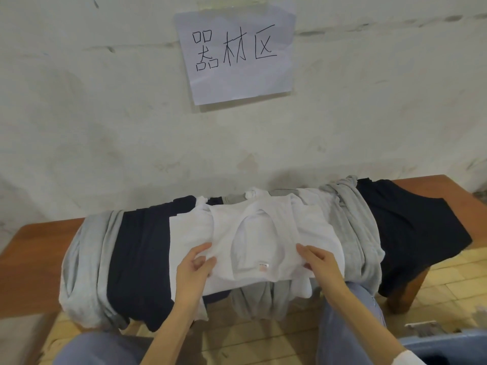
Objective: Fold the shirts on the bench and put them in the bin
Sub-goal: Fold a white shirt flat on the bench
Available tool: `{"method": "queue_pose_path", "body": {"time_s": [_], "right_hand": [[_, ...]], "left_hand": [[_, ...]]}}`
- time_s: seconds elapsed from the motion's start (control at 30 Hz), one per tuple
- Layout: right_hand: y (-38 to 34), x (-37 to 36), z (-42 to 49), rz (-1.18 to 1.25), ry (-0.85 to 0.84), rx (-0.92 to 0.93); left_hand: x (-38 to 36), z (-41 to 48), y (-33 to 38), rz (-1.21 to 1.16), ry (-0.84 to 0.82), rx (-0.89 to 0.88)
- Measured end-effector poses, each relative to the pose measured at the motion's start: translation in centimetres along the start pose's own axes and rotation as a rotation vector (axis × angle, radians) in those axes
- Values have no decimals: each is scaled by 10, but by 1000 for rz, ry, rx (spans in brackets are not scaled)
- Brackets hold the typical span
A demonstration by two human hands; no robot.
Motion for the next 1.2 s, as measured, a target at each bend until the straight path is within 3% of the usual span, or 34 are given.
{"method": "queue_pose_path", "body": {"time_s": [0.1, 0.23, 0.3, 0.37, 0.47, 0.6, 0.67, 0.87, 1.0, 1.07, 1.13, 1.2], "right_hand": [[-10, 6, -7, -17, 54, 92], [18, 4, -15, -211, -45, 52], [24, 2, -11, -394, -107, 39], [10, 8, 2, -473, -36, 83], [-24, 9, 44, -416, 94, 113], [-26, -12, 110, -161, 60, -153], [-23, -29, 120, -116, -23, -287], [-20, -46, 149, -157, -78, -353], [-23, -47, 150, 166, -44, -393], [-17, -45, 151, 284, -50, -422], [-14, -42, 150, 192, -73, -392], [-13, -34, 150, -104, -98, -311]], "left_hand": [[-1, -4, -8, 48, 1, 13], [-16, -11, -32, 272, -57, 32], [-14, -10, -34, 375, -16, 15], [-7, 2, -20, 413, 73, -44], [-3, 43, 4, 336, 113, -16], [-39, 99, 4, -117, -166, 444], [-54, 111, 8, -121, -258, 522], [-52, 153, 19, -74, -150, 446], [-55, 157, 2, -328, -226, 688], [-54, 157, -2, -351, -254, 704], [-51, 157, 0, -239, -237, 627], [-50, 157, 12, -9, -173, 466]]}}
Point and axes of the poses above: each hand's wrist, its own z-axis towards the middle knuckle, its own x-axis out of the back of the hand, y = z × x, the point moved 10 cm from there along z, towards the middle knuckle, and after that the axes turned 10 degrees about x, right-handed, at the moved point
